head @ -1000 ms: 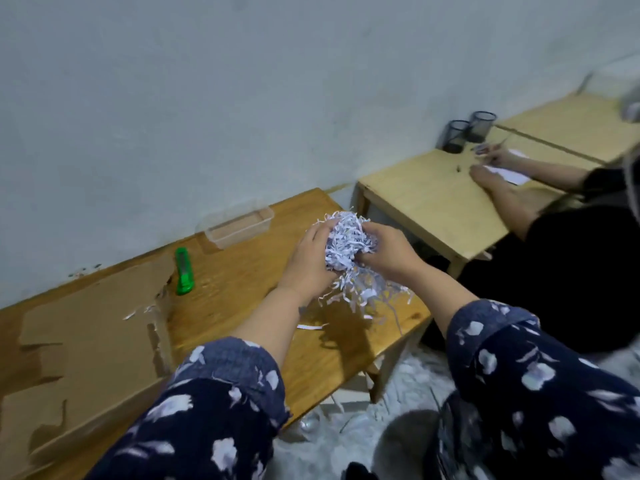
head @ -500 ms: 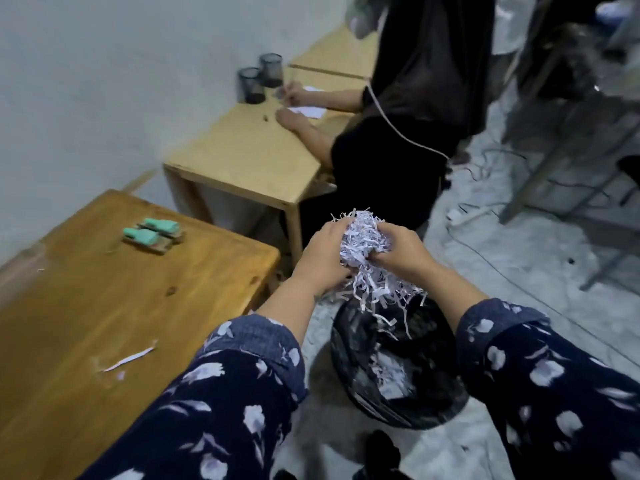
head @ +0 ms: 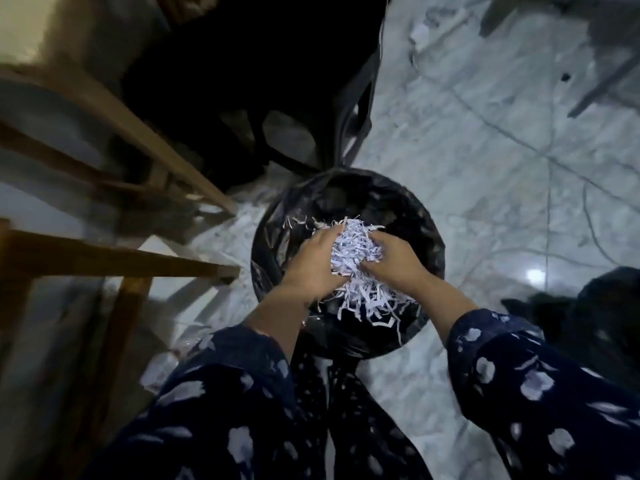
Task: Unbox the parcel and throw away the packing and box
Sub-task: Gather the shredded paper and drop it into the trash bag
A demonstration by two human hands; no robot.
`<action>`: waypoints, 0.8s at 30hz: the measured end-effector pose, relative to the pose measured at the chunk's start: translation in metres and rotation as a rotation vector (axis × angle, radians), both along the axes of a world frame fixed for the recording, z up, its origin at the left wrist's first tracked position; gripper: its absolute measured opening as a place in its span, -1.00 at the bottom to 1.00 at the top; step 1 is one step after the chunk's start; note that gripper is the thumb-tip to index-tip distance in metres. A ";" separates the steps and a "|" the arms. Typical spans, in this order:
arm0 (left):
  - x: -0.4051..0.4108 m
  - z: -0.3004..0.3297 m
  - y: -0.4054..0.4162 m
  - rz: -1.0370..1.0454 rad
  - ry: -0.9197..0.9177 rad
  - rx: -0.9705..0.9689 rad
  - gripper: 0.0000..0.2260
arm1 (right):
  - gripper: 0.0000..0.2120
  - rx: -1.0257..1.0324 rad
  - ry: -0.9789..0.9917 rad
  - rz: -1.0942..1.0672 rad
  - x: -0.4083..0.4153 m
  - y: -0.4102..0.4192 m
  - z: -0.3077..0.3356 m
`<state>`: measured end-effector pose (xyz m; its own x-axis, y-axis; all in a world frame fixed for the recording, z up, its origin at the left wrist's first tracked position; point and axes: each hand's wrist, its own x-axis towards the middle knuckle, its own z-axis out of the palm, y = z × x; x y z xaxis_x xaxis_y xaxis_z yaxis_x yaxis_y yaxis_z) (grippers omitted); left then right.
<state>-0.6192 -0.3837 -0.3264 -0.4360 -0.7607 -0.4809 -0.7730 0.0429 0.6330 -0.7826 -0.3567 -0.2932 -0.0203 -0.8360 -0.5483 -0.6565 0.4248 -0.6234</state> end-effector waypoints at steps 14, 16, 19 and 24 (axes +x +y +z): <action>-0.057 -0.296 -0.016 -0.186 -0.311 0.366 -0.17 | -0.41 0.382 0.059 -0.043 -0.029 -0.007 -0.307; -0.057 -0.303 -0.014 -0.185 -0.334 0.384 -0.15 | -0.36 0.430 0.084 -0.020 -0.029 -0.006 -0.315; -0.055 -0.284 -0.011 -0.162 -0.296 0.436 -0.15 | -0.45 0.419 0.090 -0.042 -0.026 -0.007 -0.304; -0.056 -0.222 -0.013 -0.140 -0.254 0.477 -0.35 | -0.55 0.461 0.078 -0.061 -0.019 -0.012 -0.248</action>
